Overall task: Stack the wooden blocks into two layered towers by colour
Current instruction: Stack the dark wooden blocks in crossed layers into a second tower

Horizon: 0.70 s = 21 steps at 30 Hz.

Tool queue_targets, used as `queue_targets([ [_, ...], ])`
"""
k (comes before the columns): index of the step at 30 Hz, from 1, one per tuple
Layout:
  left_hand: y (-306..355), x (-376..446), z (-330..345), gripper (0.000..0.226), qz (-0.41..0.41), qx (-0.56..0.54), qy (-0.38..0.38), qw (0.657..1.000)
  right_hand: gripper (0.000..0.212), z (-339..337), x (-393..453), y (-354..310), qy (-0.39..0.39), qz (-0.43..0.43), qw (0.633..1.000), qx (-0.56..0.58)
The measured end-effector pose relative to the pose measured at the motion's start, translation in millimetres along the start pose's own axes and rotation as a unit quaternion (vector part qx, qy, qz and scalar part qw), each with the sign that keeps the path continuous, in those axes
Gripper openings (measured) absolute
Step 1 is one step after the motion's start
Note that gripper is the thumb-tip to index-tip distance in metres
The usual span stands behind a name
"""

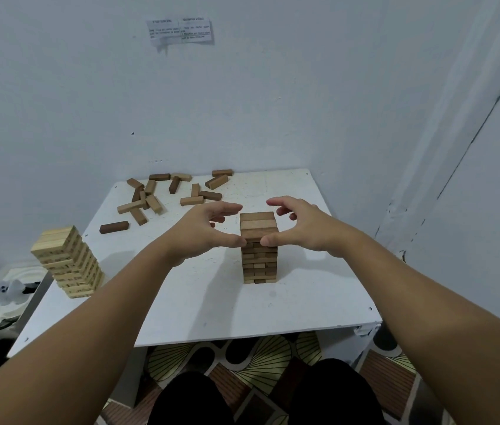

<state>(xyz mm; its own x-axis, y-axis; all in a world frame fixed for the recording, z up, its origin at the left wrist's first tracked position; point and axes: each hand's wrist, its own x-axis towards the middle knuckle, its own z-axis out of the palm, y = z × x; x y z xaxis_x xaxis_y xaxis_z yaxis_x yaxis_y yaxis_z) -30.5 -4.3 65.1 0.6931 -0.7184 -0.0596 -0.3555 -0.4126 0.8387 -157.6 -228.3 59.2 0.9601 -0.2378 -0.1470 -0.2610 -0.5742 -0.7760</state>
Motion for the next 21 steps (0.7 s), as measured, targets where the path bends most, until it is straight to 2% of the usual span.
queue_targets([
  [5, -8, -5, 4, 0.075, -0.018, -0.012, 0.015, 1.000, 0.101, 8, -10, 8, 0.007, 0.008, 0.998, 0.067],
  [11, -12, -6, 6, 0.080, -0.018, -0.048, 0.032, 0.998, 0.067, 28, -17, 17, 0.004, 0.016, 0.980, 0.198],
  [16, -12, -8, 6, 0.080, -0.025, -0.062, 0.016, 0.998, 0.060, 48, -17, 24, 0.006, 0.007, 0.965, 0.263],
  [21, -12, -8, 7, 0.082, -0.028, -0.075, 0.012, 0.997, 0.080, 57, -13, 28, -0.010, 0.012, 0.955, 0.295],
])
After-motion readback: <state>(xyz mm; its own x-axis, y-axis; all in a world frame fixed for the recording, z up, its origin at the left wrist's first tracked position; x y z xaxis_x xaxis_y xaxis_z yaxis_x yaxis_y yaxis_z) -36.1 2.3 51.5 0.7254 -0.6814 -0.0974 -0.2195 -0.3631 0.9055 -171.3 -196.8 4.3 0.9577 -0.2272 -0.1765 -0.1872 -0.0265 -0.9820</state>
